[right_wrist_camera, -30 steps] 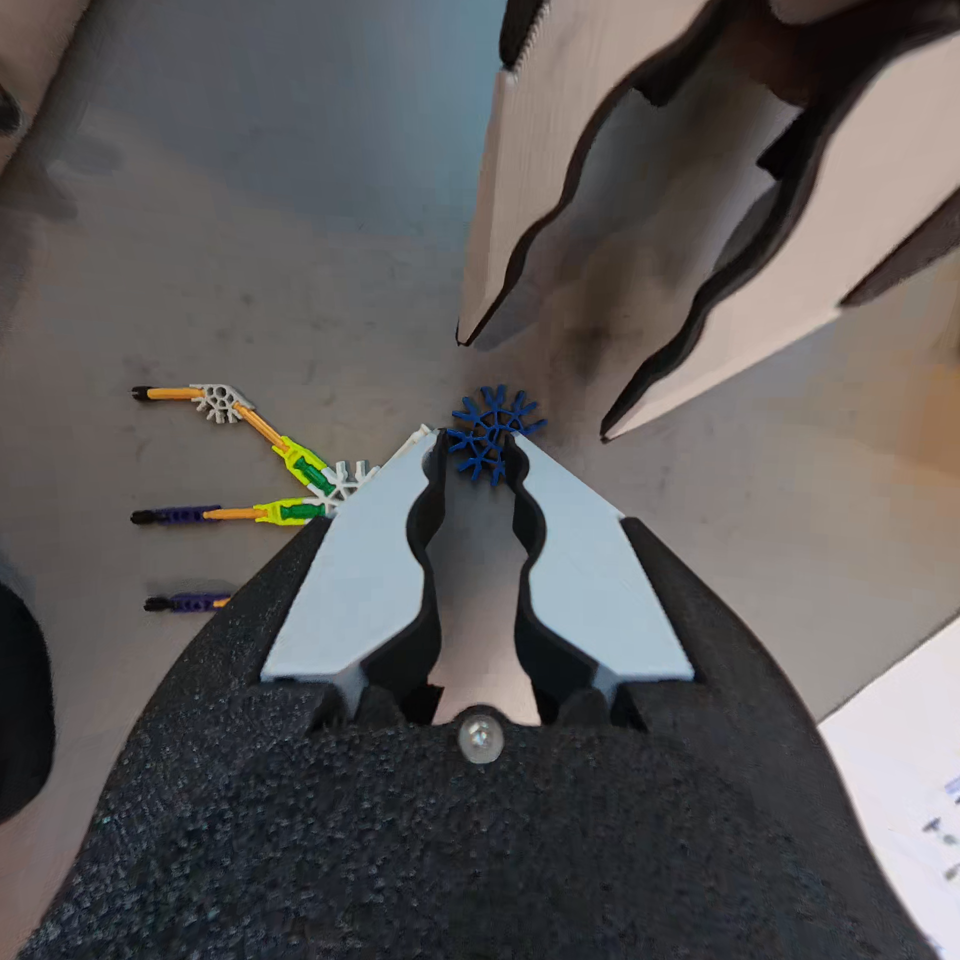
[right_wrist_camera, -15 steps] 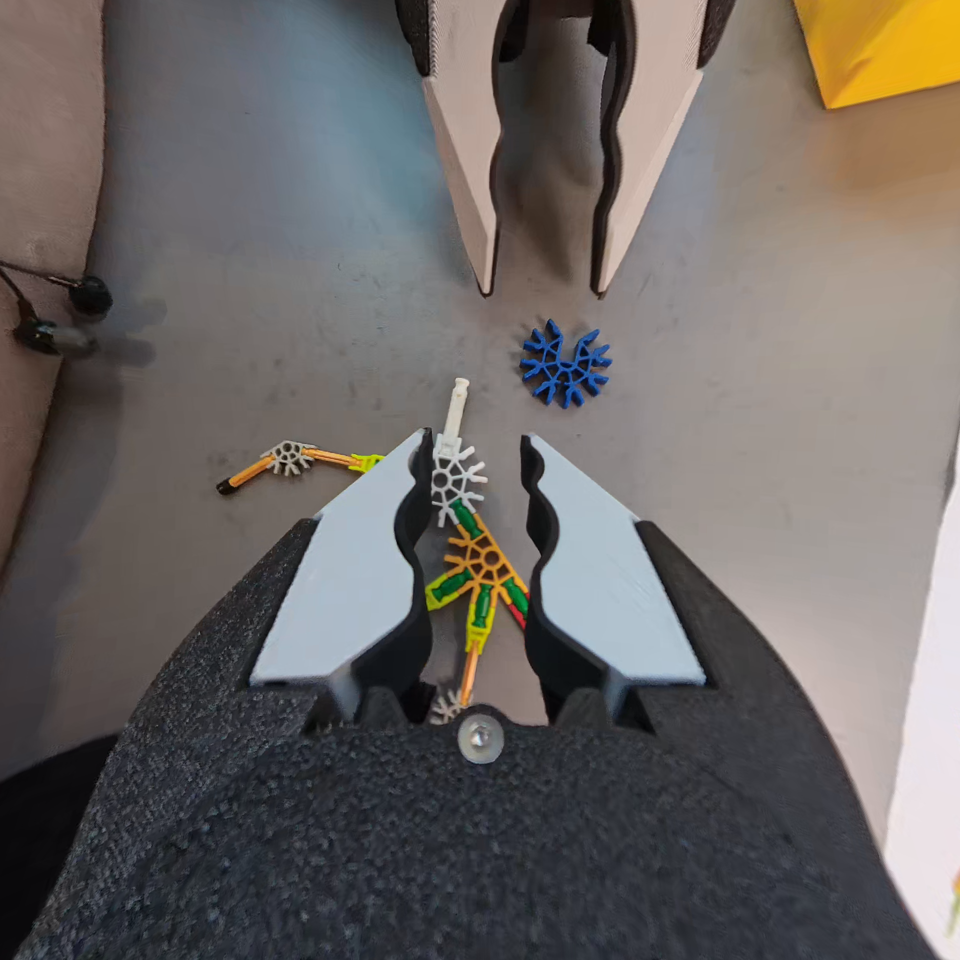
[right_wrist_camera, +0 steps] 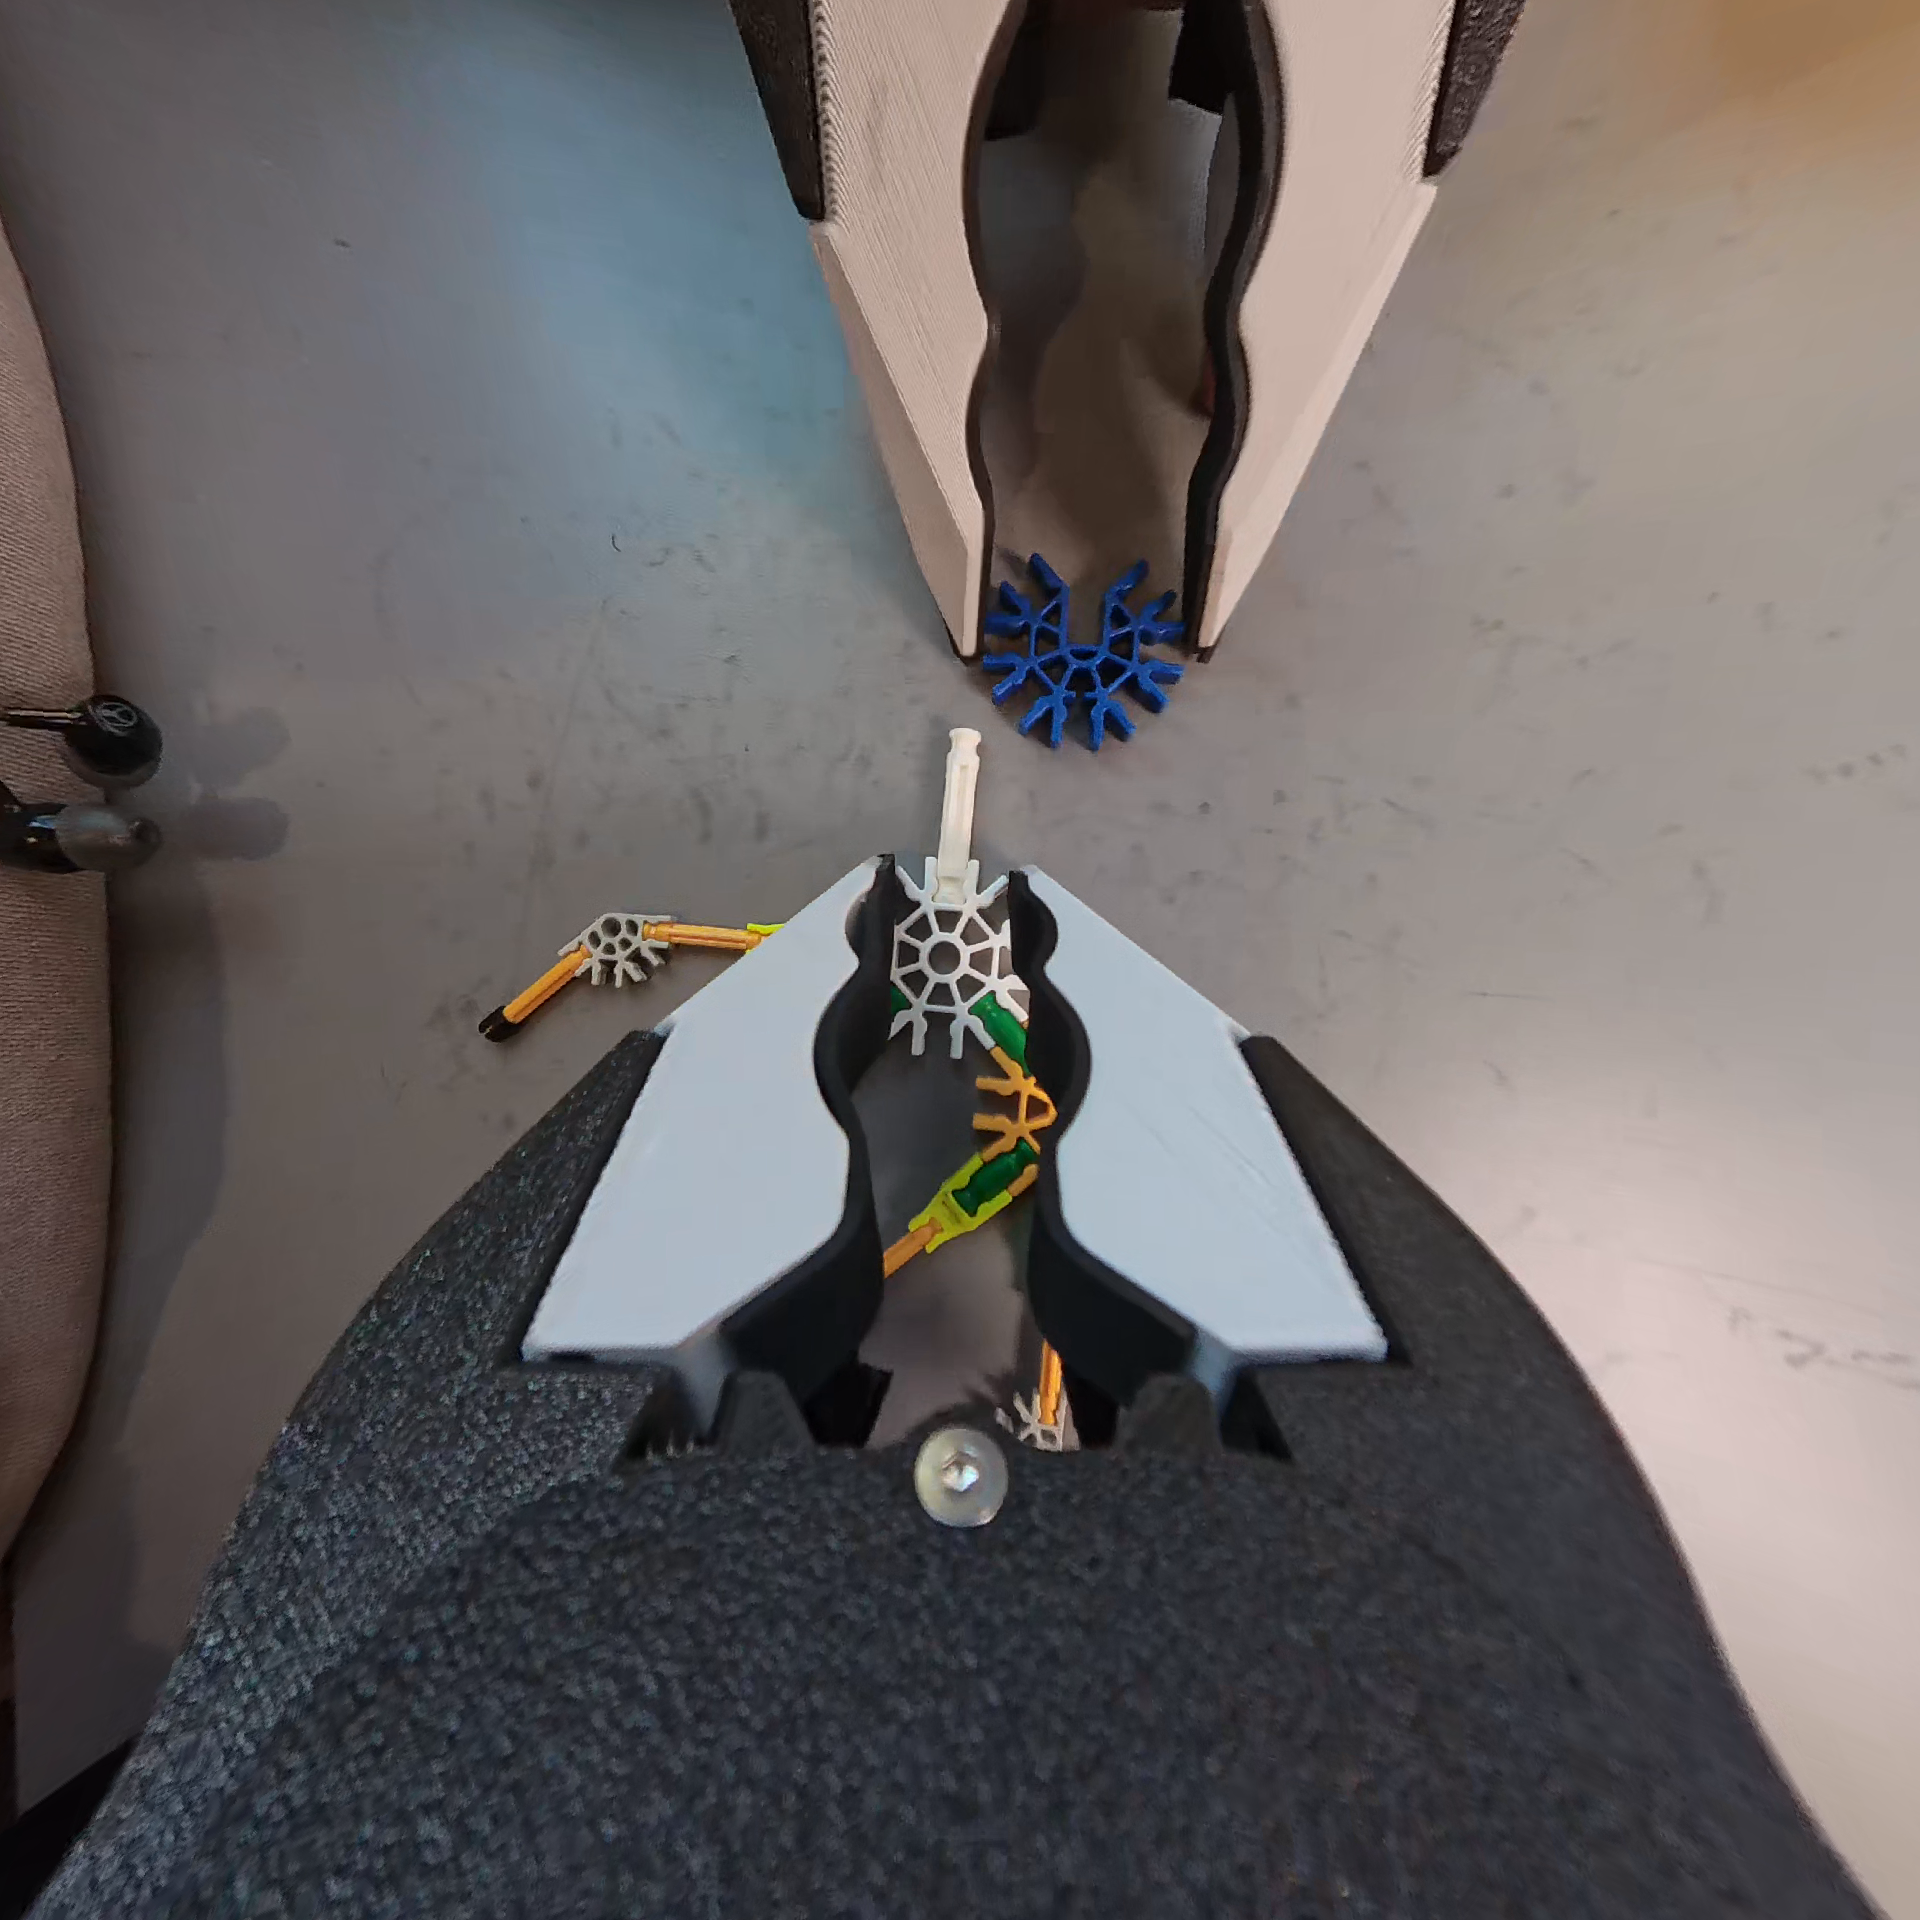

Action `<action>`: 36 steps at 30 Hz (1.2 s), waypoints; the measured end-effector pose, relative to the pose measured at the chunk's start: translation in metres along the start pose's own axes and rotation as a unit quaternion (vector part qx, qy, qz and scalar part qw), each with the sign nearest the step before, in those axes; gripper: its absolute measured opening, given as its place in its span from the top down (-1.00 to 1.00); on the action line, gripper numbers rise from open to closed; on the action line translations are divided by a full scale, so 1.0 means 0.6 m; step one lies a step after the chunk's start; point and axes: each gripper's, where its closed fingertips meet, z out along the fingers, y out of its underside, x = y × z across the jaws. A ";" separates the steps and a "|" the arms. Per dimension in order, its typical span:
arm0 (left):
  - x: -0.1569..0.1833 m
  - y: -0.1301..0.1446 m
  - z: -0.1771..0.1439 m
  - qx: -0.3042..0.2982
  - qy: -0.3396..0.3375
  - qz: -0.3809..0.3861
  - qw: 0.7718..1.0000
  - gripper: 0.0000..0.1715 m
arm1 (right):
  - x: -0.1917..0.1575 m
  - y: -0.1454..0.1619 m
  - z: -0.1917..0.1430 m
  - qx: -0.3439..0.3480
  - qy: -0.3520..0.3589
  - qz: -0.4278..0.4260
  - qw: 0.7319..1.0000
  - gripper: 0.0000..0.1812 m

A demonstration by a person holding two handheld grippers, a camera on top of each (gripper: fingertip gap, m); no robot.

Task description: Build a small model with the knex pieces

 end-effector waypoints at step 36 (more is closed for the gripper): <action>0.037 0.003 -0.002 -0.001 0.032 0.029 0.999 0.56 | -0.002 -0.025 0.012 0.009 0.027 0.019 0.999 0.96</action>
